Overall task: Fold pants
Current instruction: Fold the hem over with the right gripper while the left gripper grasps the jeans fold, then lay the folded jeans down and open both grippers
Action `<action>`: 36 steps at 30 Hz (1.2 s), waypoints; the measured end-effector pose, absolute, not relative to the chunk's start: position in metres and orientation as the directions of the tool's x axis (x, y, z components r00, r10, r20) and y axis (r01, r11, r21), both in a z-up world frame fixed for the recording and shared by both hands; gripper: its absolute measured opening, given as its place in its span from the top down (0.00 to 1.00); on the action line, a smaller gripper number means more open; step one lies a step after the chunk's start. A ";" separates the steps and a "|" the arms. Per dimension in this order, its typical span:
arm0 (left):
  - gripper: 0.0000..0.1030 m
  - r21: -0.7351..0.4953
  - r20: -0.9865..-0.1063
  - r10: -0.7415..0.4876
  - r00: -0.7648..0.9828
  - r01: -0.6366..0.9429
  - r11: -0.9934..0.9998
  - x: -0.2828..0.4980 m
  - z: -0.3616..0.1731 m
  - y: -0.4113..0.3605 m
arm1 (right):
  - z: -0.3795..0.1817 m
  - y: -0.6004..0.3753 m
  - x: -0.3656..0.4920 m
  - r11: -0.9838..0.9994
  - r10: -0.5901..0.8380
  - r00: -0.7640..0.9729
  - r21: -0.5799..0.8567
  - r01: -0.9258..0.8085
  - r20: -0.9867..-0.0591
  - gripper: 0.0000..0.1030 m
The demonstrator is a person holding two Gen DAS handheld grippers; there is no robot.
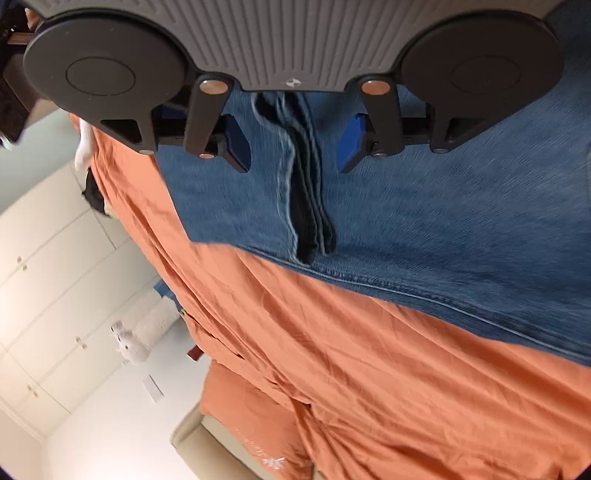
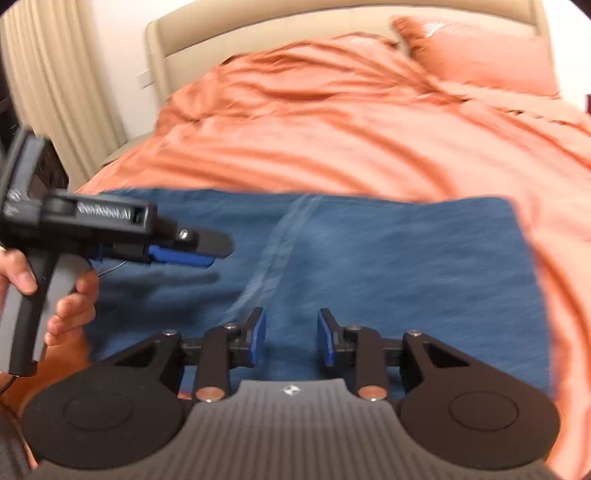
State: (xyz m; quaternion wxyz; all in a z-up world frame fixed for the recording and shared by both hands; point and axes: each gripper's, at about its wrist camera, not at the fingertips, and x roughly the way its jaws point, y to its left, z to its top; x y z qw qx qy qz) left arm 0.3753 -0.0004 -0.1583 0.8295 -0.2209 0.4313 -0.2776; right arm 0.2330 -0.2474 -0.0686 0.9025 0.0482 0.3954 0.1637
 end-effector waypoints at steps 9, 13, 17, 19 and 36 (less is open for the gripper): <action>0.82 -0.671 -0.574 -0.663 0.480 0.188 0.717 0.421 -0.200 -0.019 | -0.070 -0.348 0.253 0.989 0.145 0.712 0.116 -0.089 -0.687 0.80; 0.91 -0.612 -0.553 -0.635 0.539 0.254 0.749 0.409 -0.179 -0.022 | -0.072 -0.369 0.263 0.994 0.107 0.718 0.077 -0.074 -0.688 0.95; 0.92 -0.507 -0.546 -0.603 0.581 0.345 0.790 0.392 -0.147 -0.025 | -0.067 -0.372 0.288 0.995 0.091 0.743 0.031 -0.094 -0.664 0.99; 0.92 -0.467 -0.582 -0.574 0.576 0.341 0.816 0.395 -0.150 -0.026 | -0.069 -0.371 0.311 0.995 0.095 0.738 0.038 -0.094 -0.668 1.00; 0.81 -0.387 -0.709 -0.481 0.515 0.286 0.877 0.388 -0.158 -0.031 | -0.109 -0.372 0.364 0.995 0.101 0.618 0.081 -0.060 -0.780 1.00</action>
